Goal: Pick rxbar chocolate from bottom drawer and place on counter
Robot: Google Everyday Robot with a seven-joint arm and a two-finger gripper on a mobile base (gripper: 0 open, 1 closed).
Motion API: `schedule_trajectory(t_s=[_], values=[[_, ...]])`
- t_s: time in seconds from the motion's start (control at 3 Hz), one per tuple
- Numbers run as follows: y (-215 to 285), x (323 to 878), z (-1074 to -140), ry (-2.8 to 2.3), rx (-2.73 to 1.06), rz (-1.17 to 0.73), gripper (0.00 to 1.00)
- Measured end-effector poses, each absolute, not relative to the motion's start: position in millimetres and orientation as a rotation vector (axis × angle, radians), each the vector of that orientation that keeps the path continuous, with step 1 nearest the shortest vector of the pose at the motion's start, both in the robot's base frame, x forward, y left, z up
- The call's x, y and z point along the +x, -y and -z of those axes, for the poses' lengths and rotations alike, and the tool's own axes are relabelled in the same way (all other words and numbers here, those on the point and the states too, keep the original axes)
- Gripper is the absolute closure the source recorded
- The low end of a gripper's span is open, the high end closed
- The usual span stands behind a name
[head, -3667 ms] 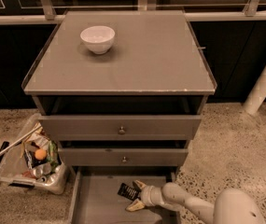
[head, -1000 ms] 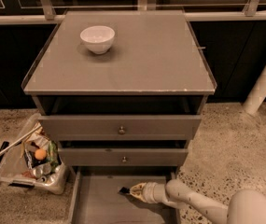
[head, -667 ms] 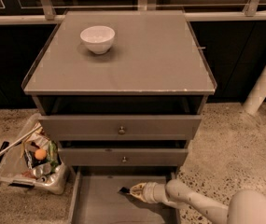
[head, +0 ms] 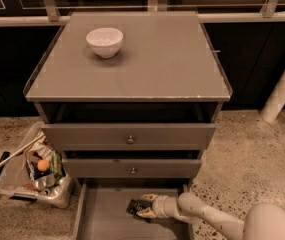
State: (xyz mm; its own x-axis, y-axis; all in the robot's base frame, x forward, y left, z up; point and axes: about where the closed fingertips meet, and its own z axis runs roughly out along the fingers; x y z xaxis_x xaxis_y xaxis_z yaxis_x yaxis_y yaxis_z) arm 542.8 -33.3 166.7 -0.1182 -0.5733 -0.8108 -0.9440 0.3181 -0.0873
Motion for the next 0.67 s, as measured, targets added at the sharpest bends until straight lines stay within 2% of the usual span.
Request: schedule_trajectory(t_s=[0.33, 0.67], values=[[33.2, 542.7, -166.6, -1.800, -1.356, -0.597, 0.00], [33.2, 542.7, -166.6, -1.801, -1.356, -0.597, 0.00]])
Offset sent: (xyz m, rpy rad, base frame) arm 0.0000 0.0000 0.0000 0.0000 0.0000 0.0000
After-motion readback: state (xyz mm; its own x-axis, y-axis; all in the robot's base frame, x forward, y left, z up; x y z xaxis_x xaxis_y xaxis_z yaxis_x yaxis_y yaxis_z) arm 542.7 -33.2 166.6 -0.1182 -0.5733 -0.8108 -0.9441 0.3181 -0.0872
